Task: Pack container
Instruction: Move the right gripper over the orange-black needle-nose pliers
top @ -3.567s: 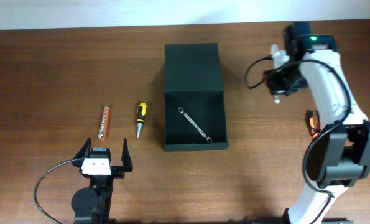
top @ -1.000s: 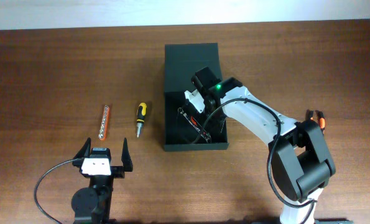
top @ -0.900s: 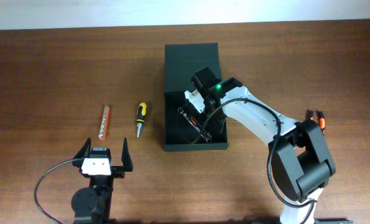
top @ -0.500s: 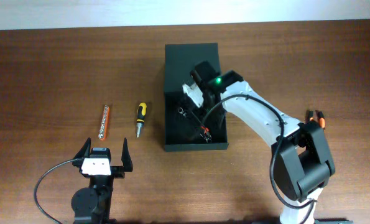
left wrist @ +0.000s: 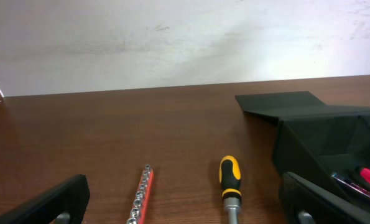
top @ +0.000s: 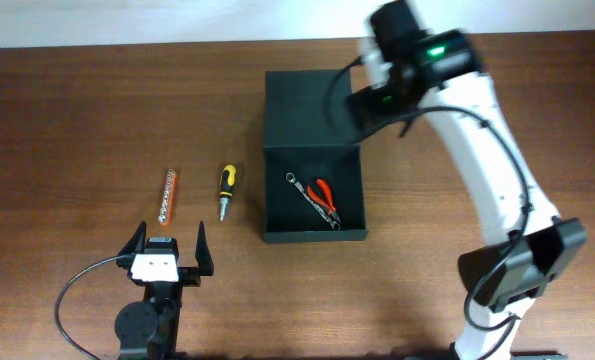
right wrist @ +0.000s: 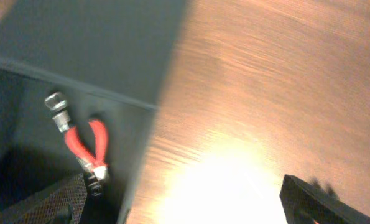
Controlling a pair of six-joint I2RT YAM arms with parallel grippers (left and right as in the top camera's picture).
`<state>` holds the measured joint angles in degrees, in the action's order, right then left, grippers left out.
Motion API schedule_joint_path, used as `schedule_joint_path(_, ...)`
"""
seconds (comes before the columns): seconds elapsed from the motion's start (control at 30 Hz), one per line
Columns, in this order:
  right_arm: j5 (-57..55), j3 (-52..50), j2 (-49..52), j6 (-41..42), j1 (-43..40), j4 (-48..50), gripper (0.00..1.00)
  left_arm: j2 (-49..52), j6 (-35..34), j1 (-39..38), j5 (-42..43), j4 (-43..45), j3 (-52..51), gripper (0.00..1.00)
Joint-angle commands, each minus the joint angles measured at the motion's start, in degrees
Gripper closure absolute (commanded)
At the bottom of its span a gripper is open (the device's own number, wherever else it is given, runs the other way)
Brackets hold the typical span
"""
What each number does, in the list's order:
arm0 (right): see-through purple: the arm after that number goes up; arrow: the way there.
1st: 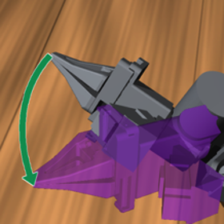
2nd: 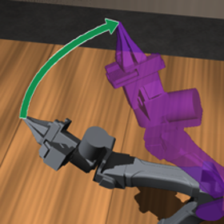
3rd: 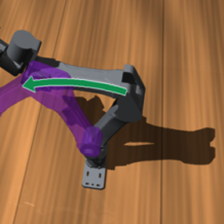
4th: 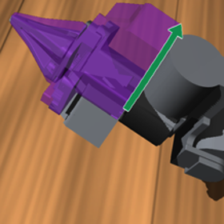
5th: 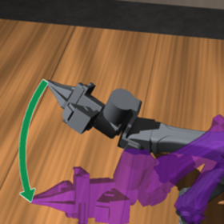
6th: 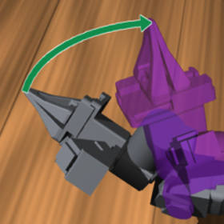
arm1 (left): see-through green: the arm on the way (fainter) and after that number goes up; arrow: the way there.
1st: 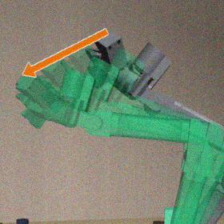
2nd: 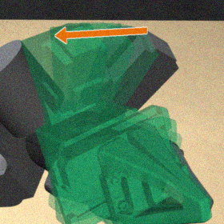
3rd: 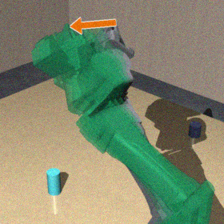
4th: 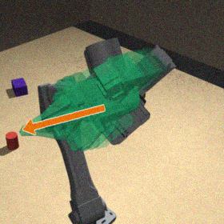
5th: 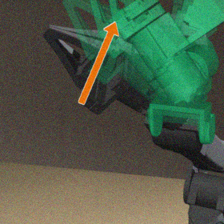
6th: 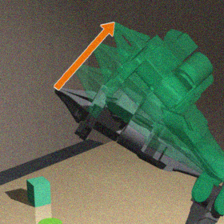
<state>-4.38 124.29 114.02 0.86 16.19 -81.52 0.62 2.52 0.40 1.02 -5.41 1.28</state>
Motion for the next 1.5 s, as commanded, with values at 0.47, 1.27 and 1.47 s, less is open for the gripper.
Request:
schedule_joint_path(0.47,-5.1,2.0,-0.5,12.1,-32.5,-15.8,0.01,-0.3,-0.5,0.2,-0.4,0.0,-0.4,0.01)
schedule_joint_path(1.27,6.8,-24.4,-0.4,-16.9,-33.1,5.5,0.01,-0.3,-0.5,0.2,-0.4,0.0,-0.4,0.01)
schedule_joint_path(1.47,4.1,-30.7,-0.4,-16.9,-33.1,9.1,0.01,-0.3,-0.5,0.2,-0.4,0.0,-0.4,0.01)
